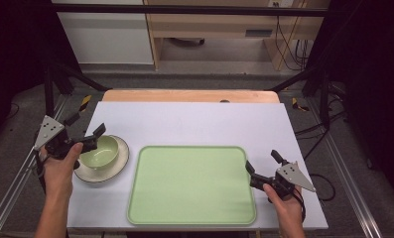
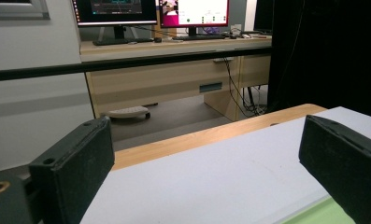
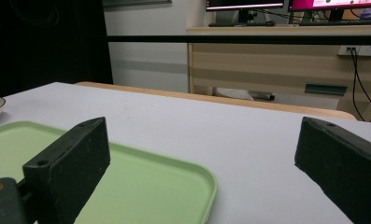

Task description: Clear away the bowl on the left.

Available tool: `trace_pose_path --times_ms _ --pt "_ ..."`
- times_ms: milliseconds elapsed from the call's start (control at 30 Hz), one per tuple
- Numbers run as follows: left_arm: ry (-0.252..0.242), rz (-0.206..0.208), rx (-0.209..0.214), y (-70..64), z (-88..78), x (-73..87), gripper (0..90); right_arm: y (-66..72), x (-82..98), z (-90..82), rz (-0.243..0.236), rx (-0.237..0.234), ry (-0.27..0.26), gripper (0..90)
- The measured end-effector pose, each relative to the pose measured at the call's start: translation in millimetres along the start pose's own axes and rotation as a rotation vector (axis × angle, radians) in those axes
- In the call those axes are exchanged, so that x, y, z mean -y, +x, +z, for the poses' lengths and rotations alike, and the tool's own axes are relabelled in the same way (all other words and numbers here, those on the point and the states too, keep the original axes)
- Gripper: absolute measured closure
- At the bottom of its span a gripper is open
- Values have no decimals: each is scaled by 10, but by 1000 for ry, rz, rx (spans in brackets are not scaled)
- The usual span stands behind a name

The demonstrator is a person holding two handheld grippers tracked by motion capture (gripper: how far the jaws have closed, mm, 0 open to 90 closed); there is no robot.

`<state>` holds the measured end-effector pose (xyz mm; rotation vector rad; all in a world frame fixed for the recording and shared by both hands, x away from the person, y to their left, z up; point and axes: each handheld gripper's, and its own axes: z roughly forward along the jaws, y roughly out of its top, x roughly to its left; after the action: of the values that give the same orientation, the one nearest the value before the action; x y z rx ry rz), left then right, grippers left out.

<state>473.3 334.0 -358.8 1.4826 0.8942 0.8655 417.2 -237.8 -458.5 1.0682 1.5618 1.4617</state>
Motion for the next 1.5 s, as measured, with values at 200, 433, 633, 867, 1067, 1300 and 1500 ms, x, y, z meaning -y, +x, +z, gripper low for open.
trace_pose_path --times_ms 200,433,633,867,1067,1300,1500 --pt "62 9 -6 -31 6 167 36 10 -9 3 -10 -2 0 39" --pt "115 -24 -37 40 -8 317 35 1 -13 -6 1 -8 1 57" --pt "145 -35 -81 154 -58 367 35 -11 -15 -9 -2 -7 -2 54" --pt "191 -34 -142 266 -103 422 45 -2 -15 -6 -3 -5 2 54" --pt "217 -32 -152 322 -126 465 64 9 -14 -1 -5 -10 9 55" --pt "228 -32 -150 339 -128 491 127 1 -14 -3 -6 -5 11 55" --pt "267 -17 -152 339 -112 524 159 4 -14 -1 -14 -11 16 58"
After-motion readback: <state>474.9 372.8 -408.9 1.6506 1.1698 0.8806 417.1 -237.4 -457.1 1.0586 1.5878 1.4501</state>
